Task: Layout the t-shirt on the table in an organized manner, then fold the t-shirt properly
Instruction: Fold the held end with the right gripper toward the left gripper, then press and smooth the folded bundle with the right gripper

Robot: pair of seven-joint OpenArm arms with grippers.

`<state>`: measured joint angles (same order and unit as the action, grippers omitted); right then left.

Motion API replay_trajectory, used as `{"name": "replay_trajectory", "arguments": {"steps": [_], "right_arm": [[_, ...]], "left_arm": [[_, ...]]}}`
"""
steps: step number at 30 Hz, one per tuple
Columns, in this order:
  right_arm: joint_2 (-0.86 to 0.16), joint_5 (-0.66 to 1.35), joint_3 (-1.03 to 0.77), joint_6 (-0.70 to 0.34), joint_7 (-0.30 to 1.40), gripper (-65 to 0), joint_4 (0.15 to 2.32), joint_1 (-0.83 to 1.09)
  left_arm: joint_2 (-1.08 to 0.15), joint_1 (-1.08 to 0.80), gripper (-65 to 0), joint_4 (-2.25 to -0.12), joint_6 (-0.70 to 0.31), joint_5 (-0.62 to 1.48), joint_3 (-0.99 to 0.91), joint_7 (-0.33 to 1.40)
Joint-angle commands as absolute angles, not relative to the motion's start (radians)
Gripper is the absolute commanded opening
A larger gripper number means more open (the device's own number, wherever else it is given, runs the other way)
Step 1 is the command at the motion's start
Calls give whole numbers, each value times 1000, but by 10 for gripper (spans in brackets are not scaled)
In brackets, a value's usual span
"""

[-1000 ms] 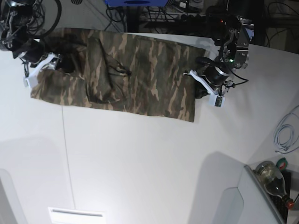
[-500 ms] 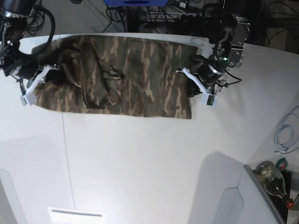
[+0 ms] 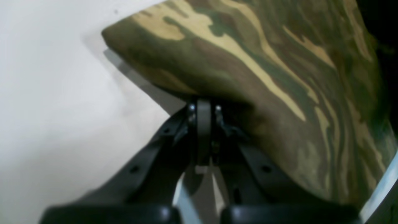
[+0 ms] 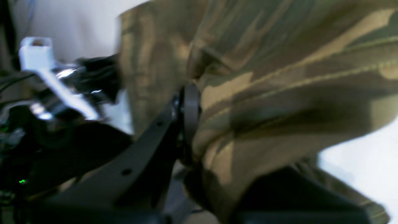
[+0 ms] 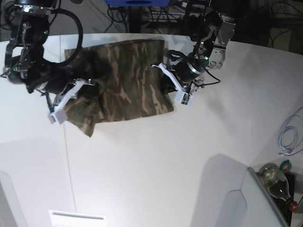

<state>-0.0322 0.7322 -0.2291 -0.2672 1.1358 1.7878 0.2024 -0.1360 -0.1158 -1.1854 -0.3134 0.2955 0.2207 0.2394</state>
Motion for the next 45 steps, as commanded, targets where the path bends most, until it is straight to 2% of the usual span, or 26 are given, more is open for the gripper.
{"name": "replay_trajectory", "arguments": {"steps": [1,5,8,19,25,28,35,37,42,43,45], "right_arm": [[-38,753,-197,-245,1112,-648,1816,208],[-45,753,-39,-119,1029,-648,1808,223],[-64,753,48,-67,969,-648,1787,220],[-70,745,208,-7,874,-648,1646,168],[-50,625,286,21,868,-648,1632,171],[-39,605,295,64,868,-648,1632,170],[-38,605,297,74,872,-642,1623,157],[-38,607,297,85,872,-599,1616,154],[-38,607,298,84,869,-380,1616,154],[-38,605,298,81,868,-353,1616,154],[-39,605,298,79,868,-338,1618,154]], "left_arm": [[-137,-114,-650,-1194,-306,286,231,263],[-140,-114,-650,-1193,-306,286,231,263],[-143,-114,-650,-1194,-306,286,231,263],[-145,-124,-650,-1194,-306,286,223,263],[-147,-124,-650,-1194,-306,286,222,263],[-151,-125,-650,-1194,-306,286,222,263],[-159,-125,-650,-1196,-306,288,220,263],[-160,-127,-650,-1199,-306,288,219,263],[-200,-219,-650,-1331,-283,289,79,265],[-208,-240,-650,-1363,-283,289,44,265],[-234,-288,-650,-1420,-283,289,-15,280]]}}
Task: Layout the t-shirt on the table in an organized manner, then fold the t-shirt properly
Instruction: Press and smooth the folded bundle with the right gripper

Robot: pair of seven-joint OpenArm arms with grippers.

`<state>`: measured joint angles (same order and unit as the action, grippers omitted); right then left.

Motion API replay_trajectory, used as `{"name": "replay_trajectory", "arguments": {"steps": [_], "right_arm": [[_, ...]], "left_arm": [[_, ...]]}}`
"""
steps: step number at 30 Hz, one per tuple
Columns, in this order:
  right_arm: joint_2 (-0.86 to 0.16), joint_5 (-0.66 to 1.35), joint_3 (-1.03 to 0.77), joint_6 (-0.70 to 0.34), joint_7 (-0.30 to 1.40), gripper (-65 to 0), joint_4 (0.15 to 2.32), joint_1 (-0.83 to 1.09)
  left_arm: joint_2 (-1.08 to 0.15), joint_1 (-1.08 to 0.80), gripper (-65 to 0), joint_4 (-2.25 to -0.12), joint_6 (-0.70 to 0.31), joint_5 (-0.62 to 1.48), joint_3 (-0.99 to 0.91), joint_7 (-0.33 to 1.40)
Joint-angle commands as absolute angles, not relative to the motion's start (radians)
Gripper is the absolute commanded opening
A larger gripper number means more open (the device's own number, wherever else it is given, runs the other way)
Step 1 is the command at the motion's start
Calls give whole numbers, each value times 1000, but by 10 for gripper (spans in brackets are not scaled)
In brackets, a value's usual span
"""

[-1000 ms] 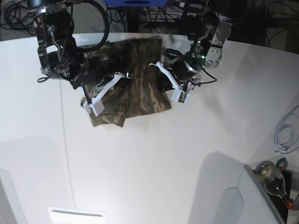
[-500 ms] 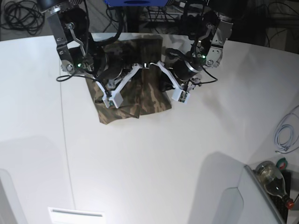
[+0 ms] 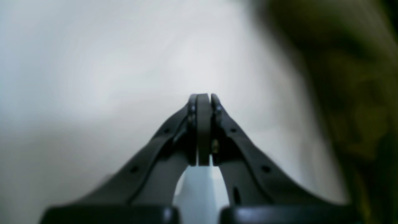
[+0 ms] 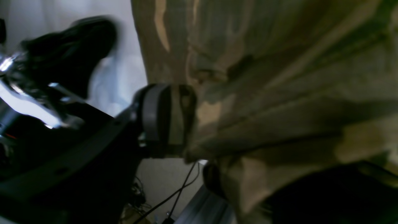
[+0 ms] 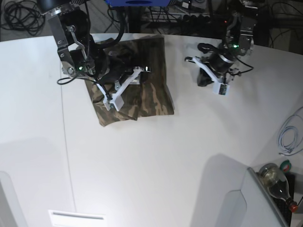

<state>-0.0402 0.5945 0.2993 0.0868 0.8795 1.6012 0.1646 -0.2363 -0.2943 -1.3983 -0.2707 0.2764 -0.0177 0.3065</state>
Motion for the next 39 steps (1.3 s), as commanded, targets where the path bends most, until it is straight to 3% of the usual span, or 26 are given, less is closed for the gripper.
{"name": "replay_trajectory", "arguments": {"steps": [1,7,15,26,33,35,38,39], "right_arm": [[-42,605,298,79,868,-336,1618,154],[-47,599,351,84,866,-336,1664,153],[-12,414,510,85,866,-336,1693,120],[36,231,753,85,885,-336,1704,18],[1,156,766,101,967,-342,1917,54],[-10,113,733,130,969,-401,1917,70],[-13,76,710,128,961,-564,1845,67],[-13,73,710,128,943,-572,1817,51]], "left_arm": [[-240,-306,-650,-1448,-283,289,-44,303],[-292,-427,-650,-1566,-285,288,-217,380],[-331,-553,-650,-1630,-285,288,-337,378],[-334,-559,-650,-1627,-285,288,-349,380],[-392,-576,-650,-1552,-285,288,-349,374],[-406,-578,-650,-1518,-285,288,-349,374],[-407,-578,-650,-1477,-285,288,-349,371],[-407,-578,-650,-1474,-285,288,-349,371]]}}
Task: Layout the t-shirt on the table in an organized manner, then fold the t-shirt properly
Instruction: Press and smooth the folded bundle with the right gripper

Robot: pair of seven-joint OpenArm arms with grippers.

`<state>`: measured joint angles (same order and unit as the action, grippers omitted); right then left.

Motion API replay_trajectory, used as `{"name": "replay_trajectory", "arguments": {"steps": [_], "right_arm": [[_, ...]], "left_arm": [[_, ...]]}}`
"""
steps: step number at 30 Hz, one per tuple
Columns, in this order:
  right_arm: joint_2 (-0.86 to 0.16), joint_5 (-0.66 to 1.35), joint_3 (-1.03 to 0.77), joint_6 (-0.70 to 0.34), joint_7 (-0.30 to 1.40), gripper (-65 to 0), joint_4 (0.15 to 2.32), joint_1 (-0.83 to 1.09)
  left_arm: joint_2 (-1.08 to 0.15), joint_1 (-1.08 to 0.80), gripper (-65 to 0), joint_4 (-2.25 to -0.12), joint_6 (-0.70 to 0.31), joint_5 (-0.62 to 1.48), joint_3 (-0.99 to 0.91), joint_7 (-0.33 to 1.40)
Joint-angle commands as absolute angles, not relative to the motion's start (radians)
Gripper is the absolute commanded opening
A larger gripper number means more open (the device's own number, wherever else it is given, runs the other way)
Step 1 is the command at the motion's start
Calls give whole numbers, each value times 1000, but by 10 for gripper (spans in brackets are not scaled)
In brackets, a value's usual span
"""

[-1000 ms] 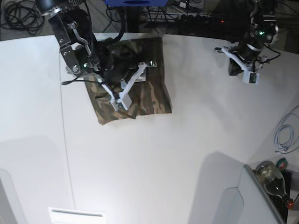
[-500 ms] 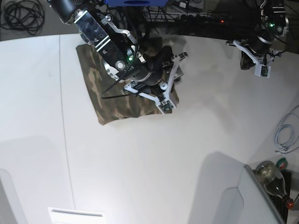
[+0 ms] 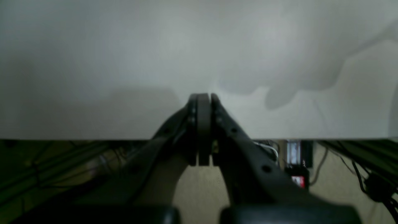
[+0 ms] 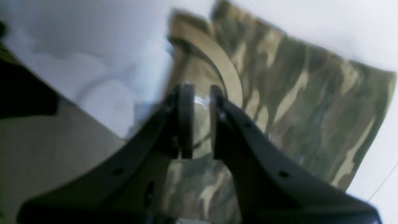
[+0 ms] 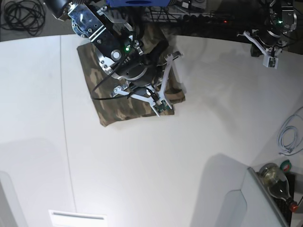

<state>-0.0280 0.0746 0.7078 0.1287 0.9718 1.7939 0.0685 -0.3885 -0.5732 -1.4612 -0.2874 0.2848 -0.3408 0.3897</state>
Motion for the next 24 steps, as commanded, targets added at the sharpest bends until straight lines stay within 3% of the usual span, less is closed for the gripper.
{"name": "replay_trajectory", "arguments": {"steps": [1,3,6,10,15,24], "right_arm": [[-15,73,714,131,921,-561,1796,36],[-16,73,717,133,898,-516,1781,16],[-28,65,722,133,889,-390,1790,-1],[-48,56,852,128,891,-254,1727,-107],[12,58,980,128,886,-252,1540,-240],[124,59,989,125,765,-252,1225,-315]], "left_arm": [[-407,-578,-650,-1474,-285,288,-349,371],[-407,-578,-650,-1477,-285,288,-349,371],[-407,-578,-650,-1477,-285,288,-349,371],[-407,-578,-650,-1472,-285,288,-351,371],[-386,-578,-650,-1477,-286,288,-437,371],[-378,-578,-650,-1477,-286,288,-453,371]]}}
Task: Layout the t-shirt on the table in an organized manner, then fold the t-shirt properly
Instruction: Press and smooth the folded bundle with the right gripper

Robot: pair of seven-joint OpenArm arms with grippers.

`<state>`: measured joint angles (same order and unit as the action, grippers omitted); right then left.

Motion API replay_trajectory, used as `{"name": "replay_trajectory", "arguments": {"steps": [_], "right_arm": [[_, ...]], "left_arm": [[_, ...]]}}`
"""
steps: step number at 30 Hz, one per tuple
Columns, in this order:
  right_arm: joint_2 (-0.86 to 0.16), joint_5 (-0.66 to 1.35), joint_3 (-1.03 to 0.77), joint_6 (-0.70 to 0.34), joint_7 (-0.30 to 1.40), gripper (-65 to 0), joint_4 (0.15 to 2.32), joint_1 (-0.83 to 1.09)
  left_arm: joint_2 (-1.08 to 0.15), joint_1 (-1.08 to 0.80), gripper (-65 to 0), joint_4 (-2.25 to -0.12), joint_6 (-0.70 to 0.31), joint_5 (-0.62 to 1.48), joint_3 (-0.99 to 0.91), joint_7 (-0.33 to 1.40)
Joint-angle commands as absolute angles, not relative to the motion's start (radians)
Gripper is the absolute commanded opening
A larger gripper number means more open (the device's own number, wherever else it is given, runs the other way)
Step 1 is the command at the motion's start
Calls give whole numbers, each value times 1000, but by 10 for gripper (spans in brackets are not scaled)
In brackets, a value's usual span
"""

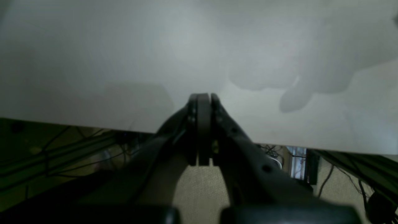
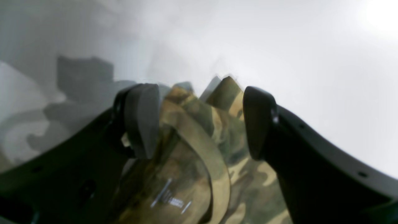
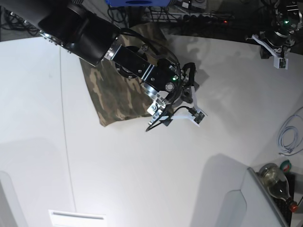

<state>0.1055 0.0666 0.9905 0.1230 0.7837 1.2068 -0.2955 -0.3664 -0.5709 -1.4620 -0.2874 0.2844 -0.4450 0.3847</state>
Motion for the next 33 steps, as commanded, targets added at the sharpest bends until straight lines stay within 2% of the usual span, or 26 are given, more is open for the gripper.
{"name": "replay_trajectory", "arguments": {"steps": [1,5,7,12,17,21,33], "right_arm": [[125,59,989,125,760,-252,1213,-315],[125,61,989,124,760,-254,1194,-315],[125,61,986,124,760,-278,1187,-315],[127,64,981,124,760,-513,1141,-323],[127,64,981,124,771,-648,1145,-323],[127,64,981,124,805,-650,1152,-323],[119,61,924,127,981,-650,1431,-317]], "left_arm": [[-378,-578,-650,-1477,-286,288,-453,371],[-378,-576,-650,-1477,-286,288,-452,371],[-378,-575,-650,-1477,-286,288,-447,371],[-377,-573,-650,-1474,-286,288,-446,371],[-377,-573,-650,-1471,-286,288,-447,371],[-377,-576,-650,-1471,-286,288,-452,371],[-377,-578,-650,-1469,-286,288,-453,371]]}}
